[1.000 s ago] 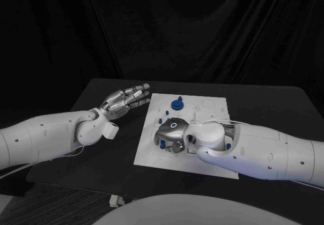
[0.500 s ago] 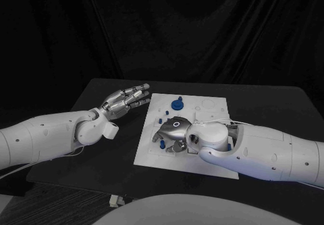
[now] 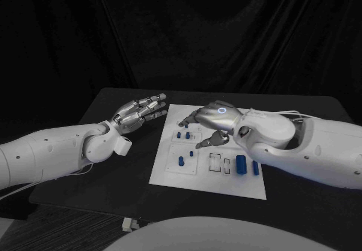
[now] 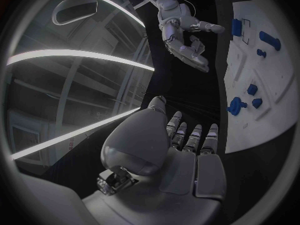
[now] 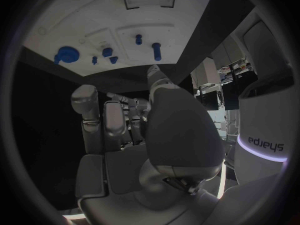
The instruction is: Assemble the parts on the task board
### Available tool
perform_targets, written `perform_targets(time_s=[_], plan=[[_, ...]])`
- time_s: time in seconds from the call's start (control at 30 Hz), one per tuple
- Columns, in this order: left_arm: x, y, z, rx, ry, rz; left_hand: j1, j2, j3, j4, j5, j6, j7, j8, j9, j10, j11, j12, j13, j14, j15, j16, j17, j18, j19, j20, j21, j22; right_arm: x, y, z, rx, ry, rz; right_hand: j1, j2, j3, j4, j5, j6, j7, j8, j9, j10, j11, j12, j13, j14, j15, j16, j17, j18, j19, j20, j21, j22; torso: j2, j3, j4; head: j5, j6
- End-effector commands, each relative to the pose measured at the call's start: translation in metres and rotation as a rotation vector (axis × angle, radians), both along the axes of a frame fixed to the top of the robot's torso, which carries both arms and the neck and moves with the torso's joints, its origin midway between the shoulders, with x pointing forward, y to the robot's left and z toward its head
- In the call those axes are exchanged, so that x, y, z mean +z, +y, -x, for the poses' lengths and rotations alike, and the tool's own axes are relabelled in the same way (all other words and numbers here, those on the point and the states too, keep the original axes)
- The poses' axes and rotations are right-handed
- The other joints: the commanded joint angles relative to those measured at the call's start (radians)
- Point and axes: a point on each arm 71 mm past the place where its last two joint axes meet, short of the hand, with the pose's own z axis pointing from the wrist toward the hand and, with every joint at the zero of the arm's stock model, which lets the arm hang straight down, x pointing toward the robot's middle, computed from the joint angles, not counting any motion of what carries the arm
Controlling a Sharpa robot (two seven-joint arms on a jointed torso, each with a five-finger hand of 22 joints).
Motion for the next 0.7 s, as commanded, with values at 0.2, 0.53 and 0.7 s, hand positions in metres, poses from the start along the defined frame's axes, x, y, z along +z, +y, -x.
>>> perform_targets(time_s=[0.2,0.53,0.7], plan=[[0.001,-0.001,0.0,-0.004,-0.006,0.013,0.015,-0.001,0.037,-0.006,0.017,0.005,0.002,-0.005,0.0,-0.006,0.01,0.006,-0.006,-0.011,0.0,0.016,0.01,-0.002,0.01,0.001,-0.008,0.007,0.038,-0.048,-0.019,-0.196,0.123,-0.249,-0.122,0.068,0.014,-0.002,-0.016,0.153,0.086,0.07,0.014,0.221,-0.003,0.16,0.031,-0.034,0.001,-0.054,-0.085,0.03,-0.028,0.003,-0.098,0.095,0.0,0.0004,0.0008,-0.006,0.0],[0.0,-0.002,0.001,-0.005,-0.004,0.011,0.016,-0.001,0.039,-0.007,0.017,0.008,0.003,-0.004,0.0,-0.006,0.01,0.007,-0.005,-0.012,0.0,0.016,0.01,-0.002,0.011,0.001,-0.008,0.007,0.019,-0.096,-0.04,-0.518,0.334,-0.089,-0.228,0.123,0.035,-0.003,-0.014,0.426,0.092,0.184,0.112,0.687,-0.104,1.047,0.945,0.052,-0.06,0.036,0.082,0.011,0.043,-0.049,0.005,0.127,-0.002,-0.0008,-0.0014,-0.005,0.0],[0.0,-0.003,0.0,-0.008,-0.003,0.012,0.016,-0.001,0.039,-0.007,0.017,0.008,0.003,-0.004,0.0,-0.006,0.01,0.007,-0.005,-0.012,0.0,0.016,0.01,-0.002,0.011,0.001,-0.008,0.007,0.002,-0.106,-0.04,-0.621,0.412,0.126,-0.399,0.107,0.055,0.002,-0.004,0.519,0.052,0.231,0.177,0.868,-0.14,1.302,1.401,0.145,-0.093,0.181,0.362,-0.022,0.128,-0.079,0.21,0.171,-0.001,-0.0014,-0.001,-0.012,0.0]])
